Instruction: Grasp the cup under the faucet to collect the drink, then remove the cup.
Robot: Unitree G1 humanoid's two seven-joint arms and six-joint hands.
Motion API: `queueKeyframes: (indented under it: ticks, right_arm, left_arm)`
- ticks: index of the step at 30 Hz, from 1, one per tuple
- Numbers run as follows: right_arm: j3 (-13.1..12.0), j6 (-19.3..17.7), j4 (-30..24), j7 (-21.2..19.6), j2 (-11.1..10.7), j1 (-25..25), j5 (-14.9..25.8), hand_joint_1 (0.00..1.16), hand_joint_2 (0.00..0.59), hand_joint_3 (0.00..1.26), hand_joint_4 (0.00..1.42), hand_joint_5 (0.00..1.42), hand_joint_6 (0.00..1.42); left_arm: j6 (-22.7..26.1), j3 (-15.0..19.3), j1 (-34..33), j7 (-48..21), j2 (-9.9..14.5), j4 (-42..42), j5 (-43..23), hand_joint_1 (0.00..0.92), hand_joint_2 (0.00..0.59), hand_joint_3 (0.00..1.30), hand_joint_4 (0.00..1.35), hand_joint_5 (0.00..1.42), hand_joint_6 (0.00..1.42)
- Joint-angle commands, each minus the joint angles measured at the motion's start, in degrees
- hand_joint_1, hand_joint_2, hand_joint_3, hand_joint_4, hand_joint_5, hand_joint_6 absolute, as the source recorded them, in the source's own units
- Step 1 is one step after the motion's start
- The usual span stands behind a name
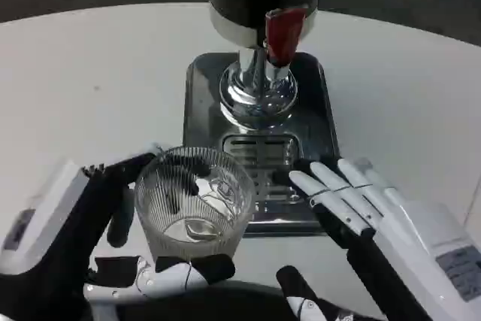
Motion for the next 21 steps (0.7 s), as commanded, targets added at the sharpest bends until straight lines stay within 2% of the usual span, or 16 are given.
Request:
queueKeyframes:
  ticks: [1,21]
  right_arm:
    - [-0.1,-0.4,-0.4,-0.5,0.2,0.2,-0.3,0.47,0.463,0.15,0.08,0.04,0.03]
    - [-0.7,-0.3,-1.6,-0.5,0.9,2.3,-0.9,0.46,0.472,0.15,0.09,0.04,0.03]
  left_arm:
    - [0.0,0.4,0.4,0.4,-0.4,-1.5,-0.2,0.567,0.089,1.02,1.12,1.2,1.3]
    - [0.1,0.5,-0.5,1.5,-1.7,-0.7,0.9,0.576,0.09,1.02,1.11,1.2,1.3]
